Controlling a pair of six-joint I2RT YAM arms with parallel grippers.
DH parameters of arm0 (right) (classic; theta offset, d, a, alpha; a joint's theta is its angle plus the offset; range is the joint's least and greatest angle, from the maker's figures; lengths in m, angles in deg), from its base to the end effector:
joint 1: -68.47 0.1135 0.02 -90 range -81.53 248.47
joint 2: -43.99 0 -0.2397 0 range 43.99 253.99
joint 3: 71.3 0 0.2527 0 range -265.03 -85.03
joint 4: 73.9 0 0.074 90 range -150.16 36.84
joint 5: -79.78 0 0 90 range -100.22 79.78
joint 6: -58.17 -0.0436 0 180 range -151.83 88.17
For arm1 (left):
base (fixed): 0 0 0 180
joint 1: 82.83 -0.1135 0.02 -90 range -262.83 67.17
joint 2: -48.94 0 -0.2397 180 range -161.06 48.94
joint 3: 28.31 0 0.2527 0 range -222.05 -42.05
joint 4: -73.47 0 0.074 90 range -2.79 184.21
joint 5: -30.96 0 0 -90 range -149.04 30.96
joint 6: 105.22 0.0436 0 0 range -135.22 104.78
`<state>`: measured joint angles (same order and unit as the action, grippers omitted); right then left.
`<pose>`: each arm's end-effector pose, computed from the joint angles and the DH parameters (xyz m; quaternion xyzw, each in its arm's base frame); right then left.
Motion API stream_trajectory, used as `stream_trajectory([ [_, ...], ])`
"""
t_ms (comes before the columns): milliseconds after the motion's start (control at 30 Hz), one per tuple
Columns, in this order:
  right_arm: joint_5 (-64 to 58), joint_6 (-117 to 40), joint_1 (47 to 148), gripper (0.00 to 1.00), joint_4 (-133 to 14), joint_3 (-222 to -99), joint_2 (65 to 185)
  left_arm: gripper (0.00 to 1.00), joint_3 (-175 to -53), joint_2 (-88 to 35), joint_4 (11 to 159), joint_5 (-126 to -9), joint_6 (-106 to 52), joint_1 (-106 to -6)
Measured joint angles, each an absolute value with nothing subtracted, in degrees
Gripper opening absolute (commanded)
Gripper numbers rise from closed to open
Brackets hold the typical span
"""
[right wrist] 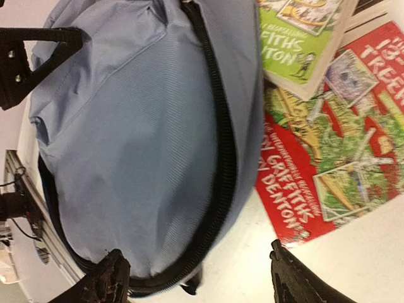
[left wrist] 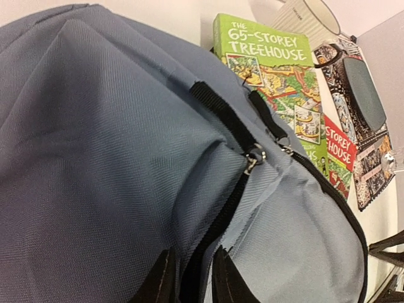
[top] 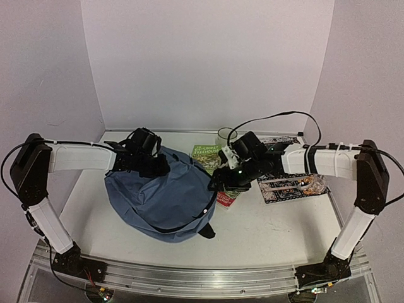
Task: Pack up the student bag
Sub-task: Place the student bag in the lower front pocket, then hold the largest pocket of the student bag.
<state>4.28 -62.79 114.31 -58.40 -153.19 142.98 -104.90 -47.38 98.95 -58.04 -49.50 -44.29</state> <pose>0.2687 0.2923 0.2133 -0.1728 0.8550 0.3827 0.3046 0.2876 -0.2281 0.1830 0.0310 0.9240 -0.2196 0.3114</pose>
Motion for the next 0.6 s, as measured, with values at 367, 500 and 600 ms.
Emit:
stream_trajectory([
  [367,11.95,-67.77,114.51,0.14,-66.20,-153.09,149.11,0.41,-104.64,-42.89,98.56,-61.15,-47.43,-43.95],
  [500,13.01,-67.87,114.47,0.06,-66.70,-153.32,149.11,0.44,-104.35,-39.19,98.34,-62.02,-47.12,-41.85],
  [600,13.48,-68.01,114.49,0.04,-66.66,-153.98,149.11,0.48,-103.44,-37.09,97.74,-62.30,-47.47,-38.75],
])
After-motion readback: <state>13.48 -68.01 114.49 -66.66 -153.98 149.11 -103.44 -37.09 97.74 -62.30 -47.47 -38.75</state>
